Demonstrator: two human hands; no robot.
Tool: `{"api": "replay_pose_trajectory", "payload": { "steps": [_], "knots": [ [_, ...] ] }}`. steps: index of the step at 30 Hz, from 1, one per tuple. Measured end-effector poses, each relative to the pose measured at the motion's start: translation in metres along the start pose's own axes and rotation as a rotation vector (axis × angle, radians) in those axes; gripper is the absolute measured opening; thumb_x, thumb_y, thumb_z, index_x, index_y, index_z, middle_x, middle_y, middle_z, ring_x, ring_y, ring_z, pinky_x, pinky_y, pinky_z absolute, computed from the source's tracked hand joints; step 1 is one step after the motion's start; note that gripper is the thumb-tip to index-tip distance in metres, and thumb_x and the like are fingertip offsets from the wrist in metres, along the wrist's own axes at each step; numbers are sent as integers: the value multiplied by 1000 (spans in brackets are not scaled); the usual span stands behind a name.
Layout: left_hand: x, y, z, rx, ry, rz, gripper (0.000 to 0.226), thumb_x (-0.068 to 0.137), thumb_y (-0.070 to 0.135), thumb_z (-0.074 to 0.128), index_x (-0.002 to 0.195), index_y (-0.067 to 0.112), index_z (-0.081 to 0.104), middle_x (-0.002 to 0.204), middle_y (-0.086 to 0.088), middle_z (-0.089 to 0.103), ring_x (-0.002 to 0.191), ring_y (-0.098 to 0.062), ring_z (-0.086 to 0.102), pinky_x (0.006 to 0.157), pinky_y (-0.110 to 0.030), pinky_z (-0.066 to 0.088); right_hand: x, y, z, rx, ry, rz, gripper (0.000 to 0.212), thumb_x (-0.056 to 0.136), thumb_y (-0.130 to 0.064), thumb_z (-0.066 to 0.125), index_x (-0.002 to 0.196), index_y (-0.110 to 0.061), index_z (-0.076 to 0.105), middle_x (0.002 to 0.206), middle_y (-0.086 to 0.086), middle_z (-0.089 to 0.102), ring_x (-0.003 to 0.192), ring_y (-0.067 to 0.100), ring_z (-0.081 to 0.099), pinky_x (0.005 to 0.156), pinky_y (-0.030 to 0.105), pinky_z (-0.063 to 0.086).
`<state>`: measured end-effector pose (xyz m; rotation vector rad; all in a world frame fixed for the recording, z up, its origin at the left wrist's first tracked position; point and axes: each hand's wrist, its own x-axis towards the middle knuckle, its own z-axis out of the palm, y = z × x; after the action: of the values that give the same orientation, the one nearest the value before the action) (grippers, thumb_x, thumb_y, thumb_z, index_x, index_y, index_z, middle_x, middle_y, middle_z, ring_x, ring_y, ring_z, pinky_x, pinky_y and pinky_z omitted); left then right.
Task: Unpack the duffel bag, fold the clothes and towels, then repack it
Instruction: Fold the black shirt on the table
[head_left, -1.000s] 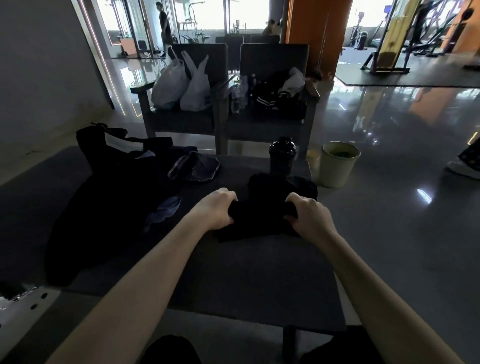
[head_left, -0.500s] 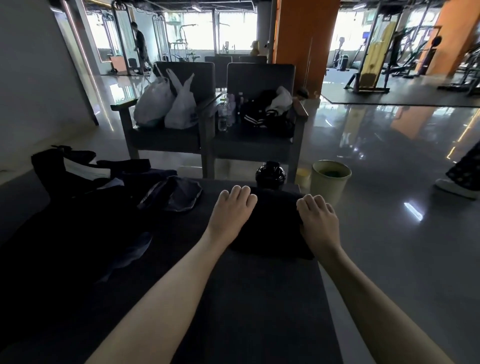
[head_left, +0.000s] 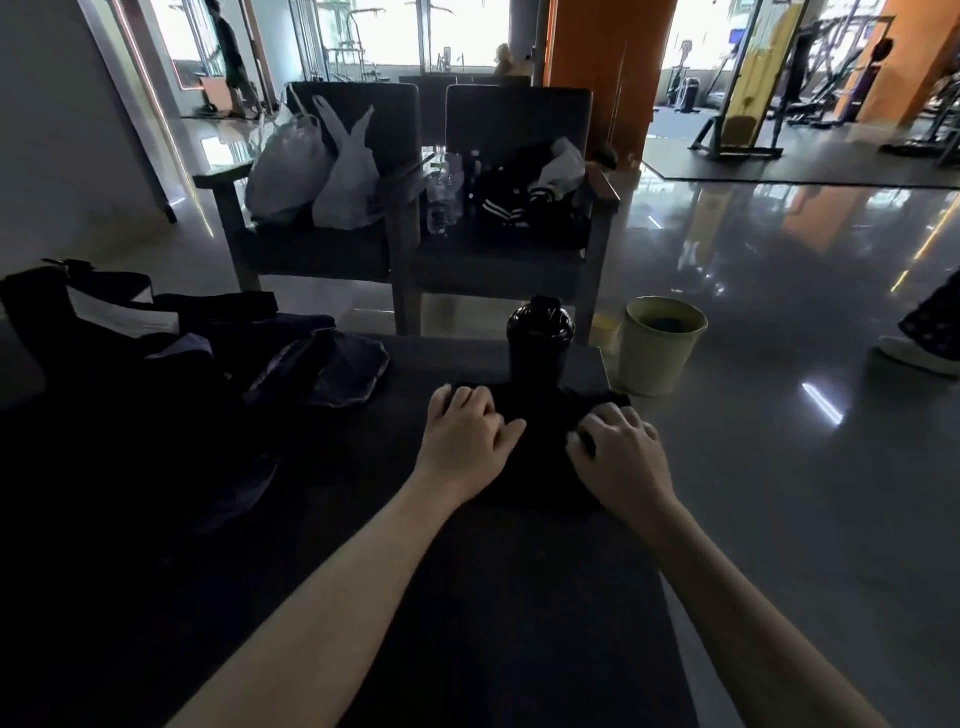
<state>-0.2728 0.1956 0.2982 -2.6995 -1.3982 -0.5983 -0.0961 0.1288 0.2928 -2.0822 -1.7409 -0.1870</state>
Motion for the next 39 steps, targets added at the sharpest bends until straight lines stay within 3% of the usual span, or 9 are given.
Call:
{"api": "replay_pose_trajectory", "payload": {
  "steps": [3,6,8,14,19,23,29,39],
  "knots": [
    [26,11,0,-38,-75,-98,40,99,40,39,122,15,60,136,2,42,132,-16,33,117,-41,7,24,-15,5,25,-104,8,49,100,-42,34,146,-27,31,156,2,22,142,23,20,114,42,17],
    [32,9,14,5,-258,-102,54,99,39,37,148,19,27,158,0,11,147,-22,3,119,-46,0,32,-16,28,18,-342,39,55,100,-47,26,151,-35,11,160,-4,1,147,22,-1,116,50,3],
    [26,1,24,-55,-333,-158,61,99,46,31,152,22,14,161,2,2,148,-22,-3,119,-46,0,25,-10,43,93,-394,102,56,98,-54,25,150,-40,12,160,-6,0,147,21,-4,116,52,2],
    [21,-16,33,-181,-357,-250,72,94,60,32,153,24,10,161,-3,1,148,-20,2,119,-42,5,19,-1,50,130,-360,146,61,93,-63,27,149,-43,13,160,-3,-1,147,23,-7,116,52,2],
    [14,-15,36,-189,-368,-284,72,96,60,26,153,22,4,161,1,-4,148,-16,-2,119,-43,4,12,-5,51,132,-346,163,61,93,-63,26,149,-43,12,160,-1,-2,147,24,-8,116,53,1],
    [14,-18,24,-275,-446,-357,63,100,52,18,153,24,0,161,1,-7,148,-17,-5,118,-44,1,21,-20,33,13,-497,164,60,96,-61,21,150,-39,9,160,-3,-5,146,24,-14,112,59,-6],
    [-39,-46,-12,-291,-359,-362,59,101,48,21,153,24,8,161,7,3,147,-13,0,119,-41,-2,-3,-66,12,-8,-296,-68,52,101,-44,26,150,-28,21,160,-5,9,147,18,-6,113,53,-12],
    [-119,-98,-69,-159,-307,-398,53,102,41,29,151,22,21,158,7,18,146,-11,8,119,-40,3,-39,-139,3,116,-347,-102,54,100,-41,35,149,-24,24,159,0,16,147,18,5,117,47,-1]
  ]
}}
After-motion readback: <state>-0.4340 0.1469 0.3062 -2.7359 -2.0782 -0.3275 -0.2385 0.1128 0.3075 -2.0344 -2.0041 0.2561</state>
